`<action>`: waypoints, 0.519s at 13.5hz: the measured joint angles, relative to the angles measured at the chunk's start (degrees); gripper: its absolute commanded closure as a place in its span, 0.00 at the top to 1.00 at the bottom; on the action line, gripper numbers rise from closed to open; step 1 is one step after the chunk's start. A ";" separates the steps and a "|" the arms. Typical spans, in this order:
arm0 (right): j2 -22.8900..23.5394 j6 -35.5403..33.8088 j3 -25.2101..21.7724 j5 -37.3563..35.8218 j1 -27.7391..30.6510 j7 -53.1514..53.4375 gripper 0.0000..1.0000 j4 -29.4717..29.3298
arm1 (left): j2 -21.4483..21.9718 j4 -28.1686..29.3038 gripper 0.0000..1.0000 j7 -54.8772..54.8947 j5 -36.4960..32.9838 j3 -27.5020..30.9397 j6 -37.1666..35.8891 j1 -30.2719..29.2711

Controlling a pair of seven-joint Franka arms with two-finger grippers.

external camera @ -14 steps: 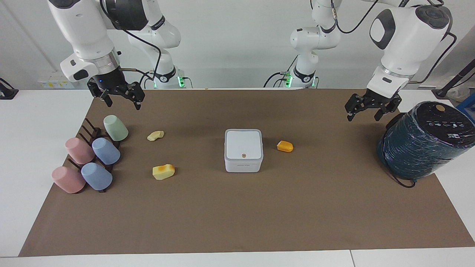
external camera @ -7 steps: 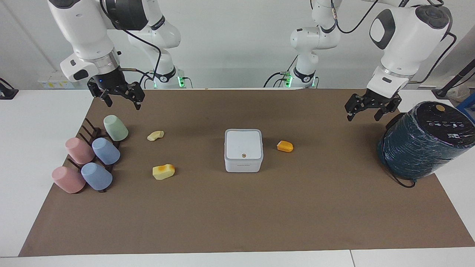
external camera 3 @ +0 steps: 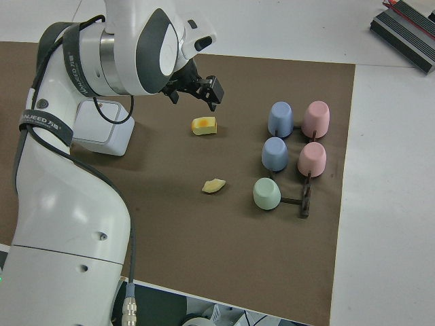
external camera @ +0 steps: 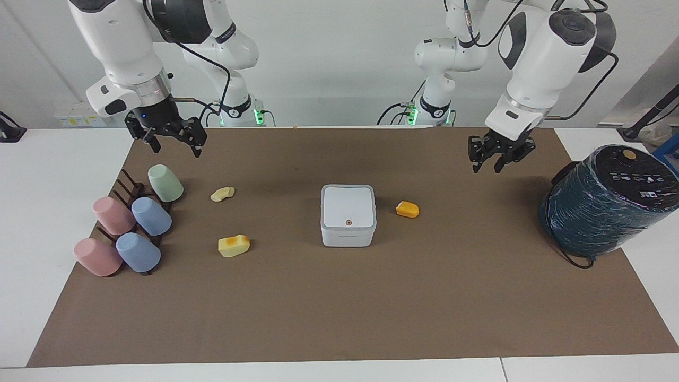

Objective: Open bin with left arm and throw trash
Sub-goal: 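Reach the left gripper over the white bin lid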

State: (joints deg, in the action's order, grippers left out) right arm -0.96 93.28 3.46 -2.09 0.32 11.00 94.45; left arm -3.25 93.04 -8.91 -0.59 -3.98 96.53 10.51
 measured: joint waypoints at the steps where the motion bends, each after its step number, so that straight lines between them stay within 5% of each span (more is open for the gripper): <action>1: 0.00 0.00 0.00 0.00 0.00 0.00 1.00 0.00 | -0.02 0.28 0.00 -2.34 0.11 -0.05 -0.02 1.73; 7: 0.00 0.00 0.00 0.00 0.00 0.00 1.00 0.00 | -2.50 0.73 0.00 -14.03 2.86 -0.20 3.73 9.95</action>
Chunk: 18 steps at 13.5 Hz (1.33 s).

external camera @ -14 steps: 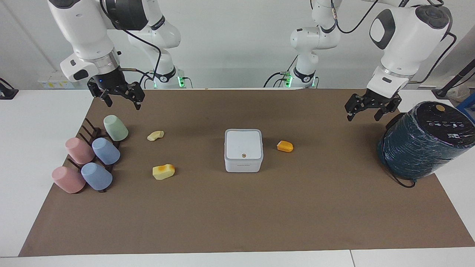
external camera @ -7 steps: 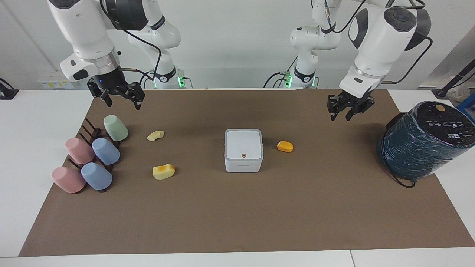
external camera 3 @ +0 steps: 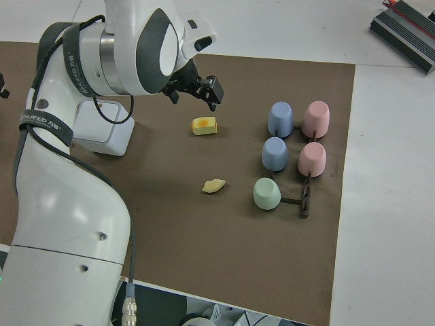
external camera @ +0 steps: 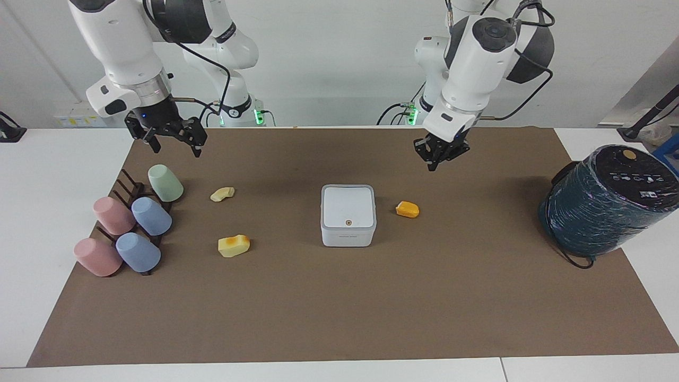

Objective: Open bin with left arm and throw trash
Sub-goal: 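Reach the left gripper over the white bin lid, then grasp the white lid with the left gripper and lift it off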

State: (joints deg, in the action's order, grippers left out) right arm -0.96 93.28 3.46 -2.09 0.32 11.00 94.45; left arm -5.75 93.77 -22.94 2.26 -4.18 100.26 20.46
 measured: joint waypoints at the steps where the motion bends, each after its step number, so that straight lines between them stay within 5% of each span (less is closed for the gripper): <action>1: 0.00 0.00 0.00 0.00 0.00 0.00 1.00 0.00 | -1.02 0.01 0.00 -1.78 0.46 -0.04 2.05 1.39; 12: 0.00 0.00 0.00 0.00 0.00 0.00 1.00 0.00 | -13.49 -1.03 0.00 -5.99 3.48 -0.02 20.59 9.54; 18: 0.00 0.00 0.00 0.00 0.00 0.00 1.00 0.00 | -17.84 -4.04 0.00 -6.03 3.48 0.03 22.90 11.86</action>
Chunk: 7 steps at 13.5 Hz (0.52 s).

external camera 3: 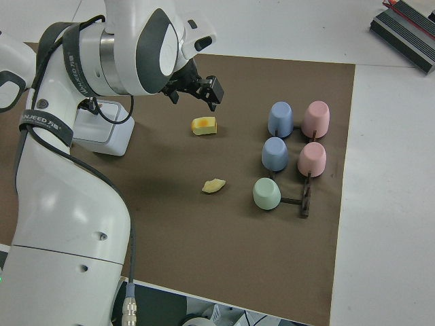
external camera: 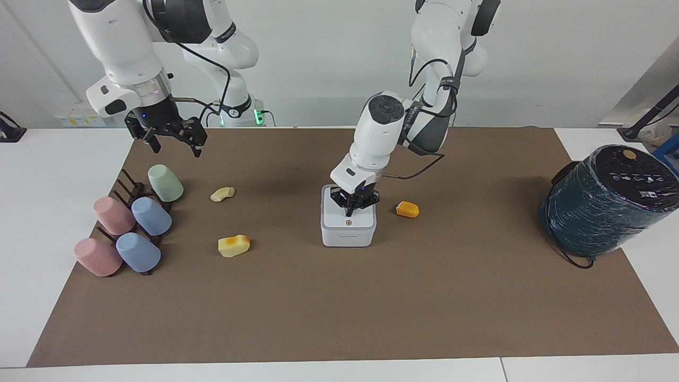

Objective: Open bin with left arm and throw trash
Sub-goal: 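Grasp the white lid with the left gripper and lift it off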

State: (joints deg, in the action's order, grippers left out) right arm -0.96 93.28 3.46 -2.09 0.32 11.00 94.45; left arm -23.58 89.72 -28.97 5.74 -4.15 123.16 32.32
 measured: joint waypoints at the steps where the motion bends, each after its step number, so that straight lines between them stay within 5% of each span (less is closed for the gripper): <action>1: 0.00 0.00 0.00 0.00 0.00 0.00 1.00 0.00 | -0.16 0.00 0.00 0.00 0.00 0.00 0.70 0.06; 7: 0.00 -1.20 0.80 0.02 -0.60 -0.03 1.00 0.02 | -1.01 -0.13 0.00 0.00 -0.30 0.09 2.09 0.39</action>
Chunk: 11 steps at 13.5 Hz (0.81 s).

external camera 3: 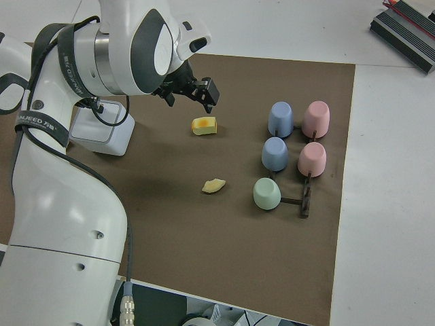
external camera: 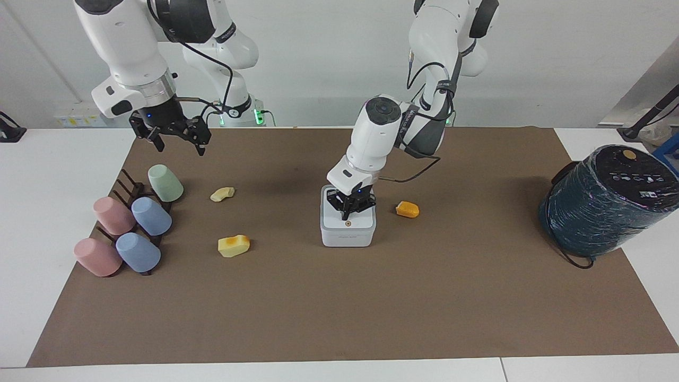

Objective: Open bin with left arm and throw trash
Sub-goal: 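Grasp the white lid with the left gripper and lift it off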

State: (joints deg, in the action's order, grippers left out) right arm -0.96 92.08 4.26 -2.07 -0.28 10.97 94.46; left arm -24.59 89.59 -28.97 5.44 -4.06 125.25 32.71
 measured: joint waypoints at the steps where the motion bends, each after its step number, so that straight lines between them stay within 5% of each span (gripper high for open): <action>1: 0.00 -0.08 0.02 0.00 0.00 0.00 1.00 0.00 | -0.01 -0.07 0.00 0.00 -0.07 0.00 -0.52 0.01; 5: -0.23 0.77 -0.57 0.35 1.72 -0.41 1.00 1.29 | -0.06 -5.40 0.00 0.00 -1.69 0.68 -12.91 -0.08; 11: -0.07 17.86 -0.81 1.63 3.51 -5.15 1.00 12.72 | 0.26 -14.00 0.00 1.90 -2.41 1.87 -29.26 -4.19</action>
State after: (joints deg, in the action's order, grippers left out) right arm -1.03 109.94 3.45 -0.44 3.22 5.81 107.18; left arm -24.33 75.59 -27.06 3.03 -2.19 95.99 28.52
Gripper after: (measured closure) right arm 0.000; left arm 0.987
